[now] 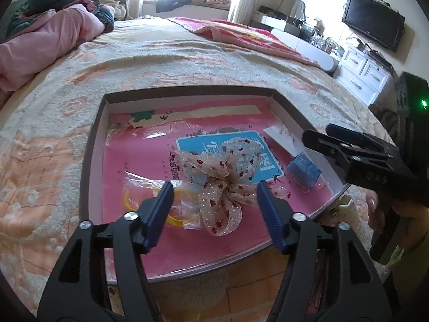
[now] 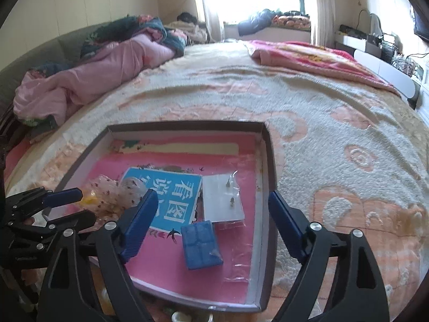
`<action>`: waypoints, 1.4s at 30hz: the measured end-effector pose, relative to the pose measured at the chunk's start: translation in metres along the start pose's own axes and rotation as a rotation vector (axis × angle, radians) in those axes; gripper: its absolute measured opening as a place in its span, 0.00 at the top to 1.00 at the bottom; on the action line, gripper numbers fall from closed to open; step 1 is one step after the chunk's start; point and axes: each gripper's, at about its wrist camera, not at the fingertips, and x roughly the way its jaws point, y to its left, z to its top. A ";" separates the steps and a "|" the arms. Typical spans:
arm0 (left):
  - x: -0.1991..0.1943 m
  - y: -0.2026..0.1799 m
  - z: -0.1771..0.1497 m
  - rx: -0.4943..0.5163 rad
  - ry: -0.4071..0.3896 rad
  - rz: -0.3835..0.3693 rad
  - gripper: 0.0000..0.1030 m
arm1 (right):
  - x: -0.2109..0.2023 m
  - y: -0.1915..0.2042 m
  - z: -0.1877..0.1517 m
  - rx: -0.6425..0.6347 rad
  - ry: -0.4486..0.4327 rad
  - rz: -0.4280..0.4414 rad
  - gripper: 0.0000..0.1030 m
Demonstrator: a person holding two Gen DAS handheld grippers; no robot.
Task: Organize jewelry
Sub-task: 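Lower the bow and earring bag into the tray and open both tools, then move both tools back toward the white clip and maroon comb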
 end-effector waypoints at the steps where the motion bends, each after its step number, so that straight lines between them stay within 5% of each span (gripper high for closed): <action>1: -0.002 0.001 0.001 -0.003 -0.009 0.001 0.39 | -0.004 0.000 0.000 0.001 -0.010 -0.004 0.18; 9: -0.031 0.006 0.004 -0.051 -0.124 0.001 0.11 | -0.041 -0.002 -0.005 0.035 -0.101 -0.023 0.10; 24: -0.078 0.008 -0.001 -0.075 -0.242 -0.005 0.11 | -0.094 0.001 -0.025 0.027 -0.186 -0.048 0.09; 42: -0.104 0.009 -0.011 -0.100 -0.264 -0.023 0.11 | -0.132 0.016 -0.056 -0.020 -0.217 -0.065 0.09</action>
